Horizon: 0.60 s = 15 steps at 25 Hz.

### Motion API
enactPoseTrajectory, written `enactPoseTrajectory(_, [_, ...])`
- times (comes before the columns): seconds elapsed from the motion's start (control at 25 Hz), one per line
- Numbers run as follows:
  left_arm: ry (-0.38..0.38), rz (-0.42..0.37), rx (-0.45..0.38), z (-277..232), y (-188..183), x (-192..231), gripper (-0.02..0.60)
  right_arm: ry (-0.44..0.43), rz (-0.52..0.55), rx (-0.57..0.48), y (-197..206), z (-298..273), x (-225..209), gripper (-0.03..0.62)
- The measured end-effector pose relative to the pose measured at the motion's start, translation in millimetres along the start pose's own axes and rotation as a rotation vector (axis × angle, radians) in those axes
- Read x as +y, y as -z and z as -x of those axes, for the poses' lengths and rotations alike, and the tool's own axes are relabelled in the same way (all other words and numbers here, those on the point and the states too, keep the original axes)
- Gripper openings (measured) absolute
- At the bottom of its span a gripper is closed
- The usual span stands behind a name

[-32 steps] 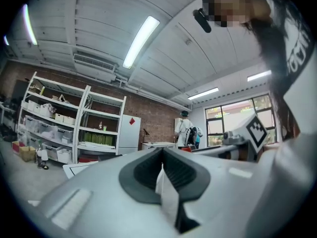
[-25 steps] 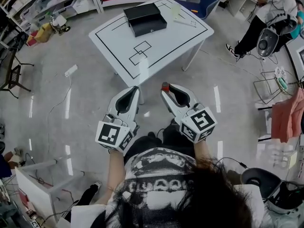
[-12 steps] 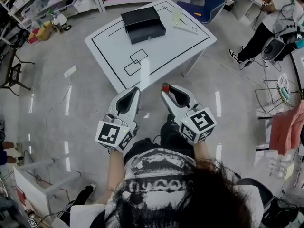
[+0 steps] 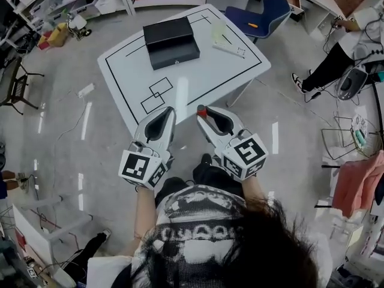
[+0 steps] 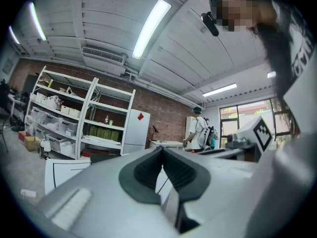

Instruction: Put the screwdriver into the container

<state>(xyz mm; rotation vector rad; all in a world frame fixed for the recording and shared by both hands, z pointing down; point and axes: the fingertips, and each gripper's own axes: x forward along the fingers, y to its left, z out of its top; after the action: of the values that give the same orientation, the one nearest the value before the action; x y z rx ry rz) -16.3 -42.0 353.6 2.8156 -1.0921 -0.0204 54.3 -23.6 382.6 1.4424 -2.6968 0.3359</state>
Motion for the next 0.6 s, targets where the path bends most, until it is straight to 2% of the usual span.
enactPoseTrajectory(0.28, [-0.032,-0.012,0.007,-57.8,-0.2,-16.2,0.0,-0.046,-0.005,-0.001,-6.8,1.0,-58.5,0.098])
enactPoseTrajectory(0.6, [-0.075,-0.025,0.029,-91.6,7.3,-24.5,0.0,-0.09,-0.023,-0.009,-6.6,-2.1,-98.3,0.098])
